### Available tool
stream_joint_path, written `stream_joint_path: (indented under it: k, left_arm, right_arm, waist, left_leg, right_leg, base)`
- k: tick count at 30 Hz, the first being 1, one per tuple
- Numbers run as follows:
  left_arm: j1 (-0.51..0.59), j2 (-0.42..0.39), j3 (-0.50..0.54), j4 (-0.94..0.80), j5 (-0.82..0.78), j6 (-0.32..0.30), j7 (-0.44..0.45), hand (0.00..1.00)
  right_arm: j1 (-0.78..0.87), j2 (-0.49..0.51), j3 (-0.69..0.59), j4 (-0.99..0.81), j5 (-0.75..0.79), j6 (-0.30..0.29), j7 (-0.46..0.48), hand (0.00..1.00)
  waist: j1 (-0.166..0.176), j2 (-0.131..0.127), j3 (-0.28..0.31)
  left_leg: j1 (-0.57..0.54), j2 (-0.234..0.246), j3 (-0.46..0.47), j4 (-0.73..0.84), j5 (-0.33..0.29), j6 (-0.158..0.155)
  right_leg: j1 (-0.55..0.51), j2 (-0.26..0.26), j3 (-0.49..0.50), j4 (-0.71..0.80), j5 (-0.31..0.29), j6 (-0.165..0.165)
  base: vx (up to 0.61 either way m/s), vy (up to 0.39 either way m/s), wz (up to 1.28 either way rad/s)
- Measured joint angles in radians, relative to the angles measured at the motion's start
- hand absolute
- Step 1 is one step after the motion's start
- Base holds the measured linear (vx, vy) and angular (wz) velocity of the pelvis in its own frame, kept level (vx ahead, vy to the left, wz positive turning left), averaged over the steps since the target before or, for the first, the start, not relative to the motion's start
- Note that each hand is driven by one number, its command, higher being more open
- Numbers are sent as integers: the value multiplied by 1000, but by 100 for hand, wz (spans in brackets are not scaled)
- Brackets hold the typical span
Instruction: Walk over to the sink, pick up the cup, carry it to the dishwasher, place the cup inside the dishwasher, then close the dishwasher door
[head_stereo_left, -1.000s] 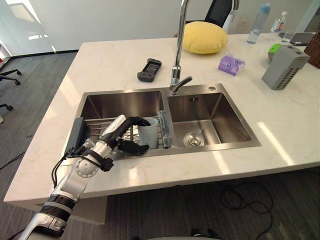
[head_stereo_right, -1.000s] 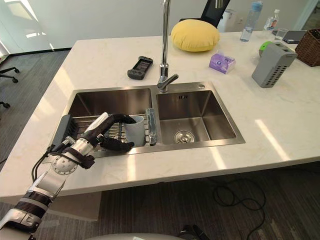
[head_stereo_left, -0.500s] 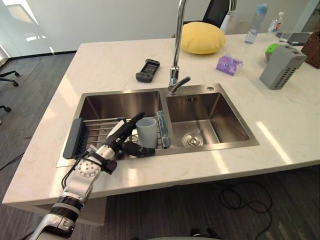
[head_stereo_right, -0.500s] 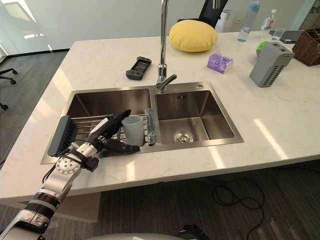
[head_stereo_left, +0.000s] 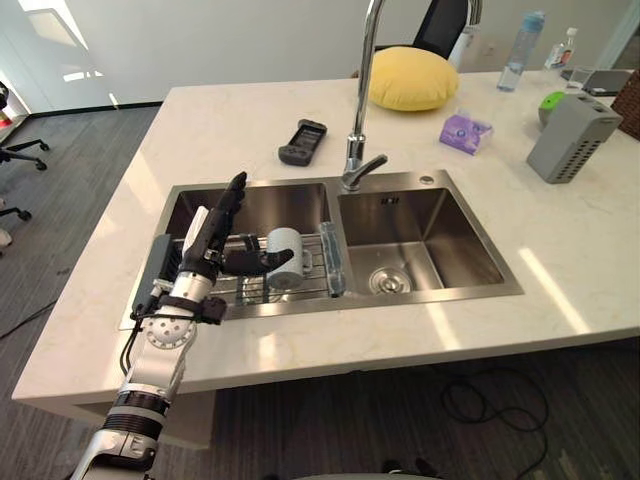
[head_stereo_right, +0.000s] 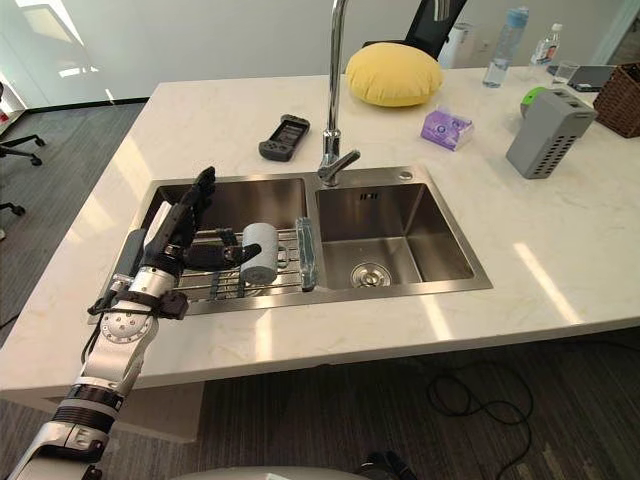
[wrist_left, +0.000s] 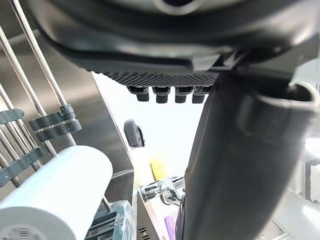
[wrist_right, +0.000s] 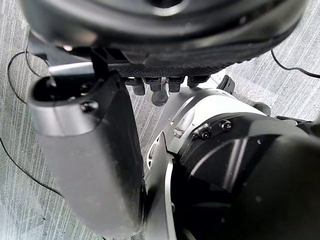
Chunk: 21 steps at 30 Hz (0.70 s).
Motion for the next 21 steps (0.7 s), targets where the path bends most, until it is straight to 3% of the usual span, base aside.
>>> stream_joint_path:
  k: [6,12,17,21]
  left_arm:
    - [0,-4,0,-39,113,-11,45,100]
    - [0,141,-5,-328,352,-14,45,100]
    - [-4,183,-4,-485,331,9,25,100]
    - [-4,182,-3,-499,312,40,-7,100]
  right_arm:
    - [2,2,0,-1,2,0,-2,100]
    - [3,3,-5,-1,5,0,-5,100]
    - [6,8,-33,4,6,0,-7,100]
    - [5,9,-38,21,7,0,-8,100]
  waist:
    - [6,-1,0]
    - [9,-1,-3]
    - [20,0,-9]
    - [34,0,-26]
  left_leg:
    - [0,0,0,0,0,0]
    - [-6,0,-4,0,0,0]
    - [-21,-1,-14,0,1,0]
    - [-32,-2,-19,0,2,0]
  right_leg:
    - [0,0,0,0,0,0]
    - [0,-1,-3,0,0,0]
    - [-7,-2,-12,0,-1,0]
    - [-15,-2,-15,1,-1,0]
  base:
    - [0,0,0]
    - [0,0,0]
    - [-1,-1,6]
    - [-2,-5,3]
